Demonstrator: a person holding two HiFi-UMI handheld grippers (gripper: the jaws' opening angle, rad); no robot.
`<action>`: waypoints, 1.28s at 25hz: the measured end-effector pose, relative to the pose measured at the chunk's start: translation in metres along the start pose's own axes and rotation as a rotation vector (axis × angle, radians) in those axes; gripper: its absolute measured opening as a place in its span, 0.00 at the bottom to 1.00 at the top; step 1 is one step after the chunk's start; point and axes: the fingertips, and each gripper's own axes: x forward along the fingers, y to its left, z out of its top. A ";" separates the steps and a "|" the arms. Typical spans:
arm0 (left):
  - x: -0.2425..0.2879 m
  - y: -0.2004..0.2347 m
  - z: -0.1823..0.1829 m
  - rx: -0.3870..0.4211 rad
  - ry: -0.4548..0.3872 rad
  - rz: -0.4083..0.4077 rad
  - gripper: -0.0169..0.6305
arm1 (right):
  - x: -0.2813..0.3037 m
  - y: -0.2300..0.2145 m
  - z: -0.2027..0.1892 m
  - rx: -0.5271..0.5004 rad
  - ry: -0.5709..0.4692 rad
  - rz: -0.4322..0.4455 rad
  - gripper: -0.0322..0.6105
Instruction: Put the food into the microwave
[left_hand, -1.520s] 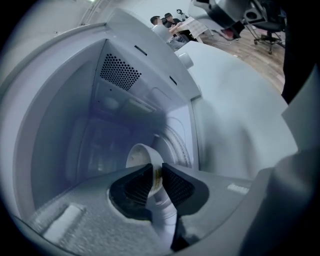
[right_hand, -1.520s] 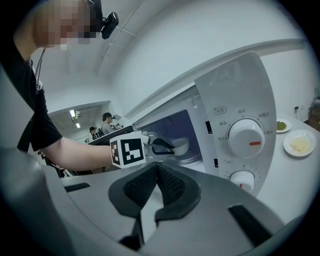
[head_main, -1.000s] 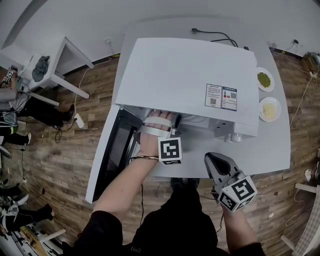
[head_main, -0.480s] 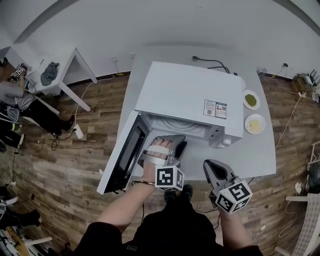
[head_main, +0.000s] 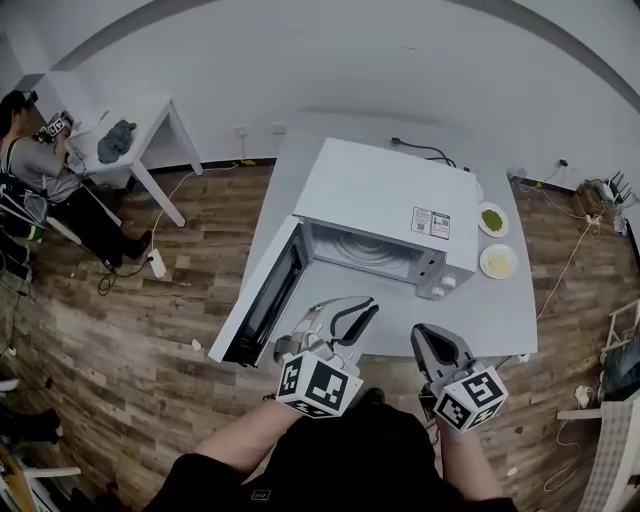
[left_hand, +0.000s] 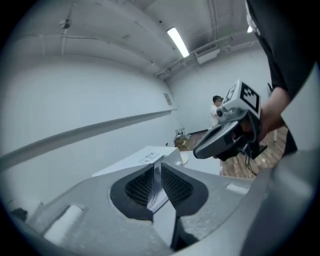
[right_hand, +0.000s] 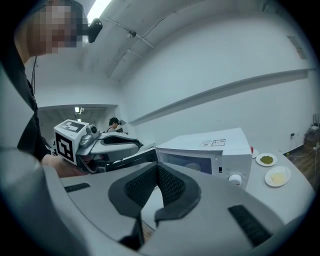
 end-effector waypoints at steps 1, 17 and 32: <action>-0.007 -0.001 0.003 -0.043 -0.013 0.001 0.10 | -0.004 0.002 0.002 -0.003 -0.005 0.005 0.07; -0.019 -0.046 0.046 -0.410 -0.128 0.045 0.04 | -0.080 -0.025 0.032 -0.045 -0.098 0.058 0.07; -0.026 -0.029 0.047 -0.415 -0.158 0.097 0.04 | -0.080 -0.038 0.044 -0.086 -0.146 0.077 0.07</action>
